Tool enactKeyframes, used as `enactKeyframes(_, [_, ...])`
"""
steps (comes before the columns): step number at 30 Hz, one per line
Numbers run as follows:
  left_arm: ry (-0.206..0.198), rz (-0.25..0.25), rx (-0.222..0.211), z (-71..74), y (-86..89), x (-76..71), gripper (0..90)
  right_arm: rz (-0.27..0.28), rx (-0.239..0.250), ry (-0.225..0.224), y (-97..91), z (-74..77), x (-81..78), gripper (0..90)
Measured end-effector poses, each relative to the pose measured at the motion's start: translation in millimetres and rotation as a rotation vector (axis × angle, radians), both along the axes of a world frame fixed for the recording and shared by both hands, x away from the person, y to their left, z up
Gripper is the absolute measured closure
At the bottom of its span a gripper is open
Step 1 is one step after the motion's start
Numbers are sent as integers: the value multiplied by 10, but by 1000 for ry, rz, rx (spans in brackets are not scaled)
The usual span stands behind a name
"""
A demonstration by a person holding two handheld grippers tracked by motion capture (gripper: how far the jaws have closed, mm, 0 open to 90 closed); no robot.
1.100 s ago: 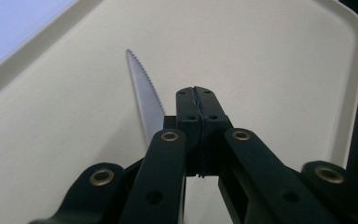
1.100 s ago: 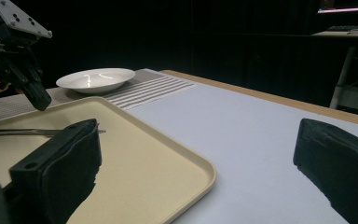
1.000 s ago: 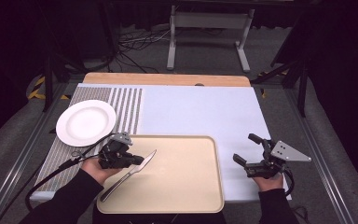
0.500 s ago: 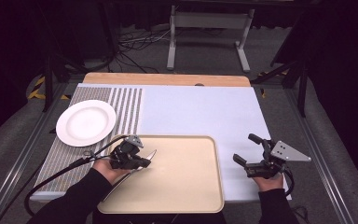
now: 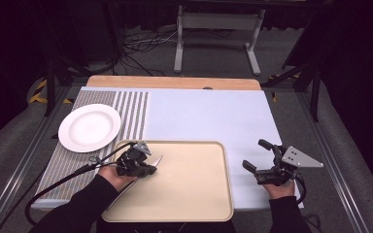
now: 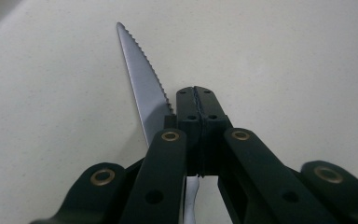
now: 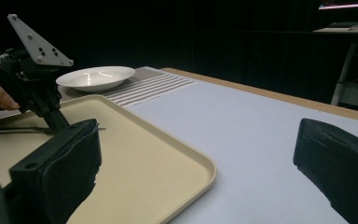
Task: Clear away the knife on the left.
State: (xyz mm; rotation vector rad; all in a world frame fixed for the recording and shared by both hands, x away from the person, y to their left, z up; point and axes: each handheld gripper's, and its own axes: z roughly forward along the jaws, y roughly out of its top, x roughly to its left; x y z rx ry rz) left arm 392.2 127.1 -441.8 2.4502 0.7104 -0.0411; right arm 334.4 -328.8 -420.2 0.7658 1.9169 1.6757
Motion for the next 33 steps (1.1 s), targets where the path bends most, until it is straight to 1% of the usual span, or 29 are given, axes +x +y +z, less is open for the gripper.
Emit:
enactKeyframes(4, [-8, 12, 4, 2, 15, 20, 900, 0, -3, 0, -4, -1, 1, 15])
enactKeyframes(6, [-22, 28, 23, 13, 36, 37, 900, -2, 1, 0, -2, -3, 2, 15])
enactKeyframes(7, [-13, 34, 22, 14, 43, 39, 900, 0, -3, -1, -4, -2, 2, 15])
enactKeyframes(9, [-28, 52, 36, 20, 62, 50, 900, -1, -4, -1, -4, -2, 1, 15])
enactKeyframes(10, [-28, 52, 36, 20, 62, 50, 900, 0, -4, 0, -6, -2, 2, 15])
enactKeyframes(11, [-38, 68, 52, 27, 85, 61, 900, 1, 0, -2, -6, -3, 3, 15])
enactKeyframes(12, [-38, 68, 52, 27, 85, 61, 900, 1, 2, -1, -6, -2, 2, 15])
enactKeyframes(13, [-43, 82, 66, 34, 97, 61, 900, 1, 1, 0, -7, -2, 0, 15])
enactKeyframes(15, [-55, 86, 80, 41, 114, 60, 900, 2, 0, 1, -7, -1, -1, 15])
enactKeyframes(17, [-55, 88, 85, 44, 123, 58, 900, 2, -1, -2, -9, 0, -1, 15])
enactKeyframes(18, [-64, 95, 95, 46, 133, 53, 900, 2, -1, -2, -9, 0, -1, 15])
enactKeyframes(21, [-69, 103, 116, 57, 166, 48, 900, 3, -1, -1, -9, -1, 0, 15])
enactKeyframes(24, [-83, 111, 135, 63, 198, 43, 900, 2, -1, 1, -7, 0, -2, 15])
enactKeyframes(25, [-79, 122, 143, 66, 214, 36, 900, 3, 1, -1, -8, 0, -1, 15])
enactKeyframes(28, [-90, 122, 159, 72, 250, 33, 900, 2, -1, 1, -8, 0, -2, 15])
enactKeyframes(29, [-94, 124, 160, 72, 261, 32, 900, 3, -1, 2, -7, 0, -2, 15])
enactKeyframes(30, [-81, 132, 153, 69, 275, 27, 900, 3, 0, 1, -5, 0, -3, 15])
enactKeyframes(33, [-82, 137, 148, 66, 316, 35, 900, 2, 0, 2, -7, 1, -3, 15])
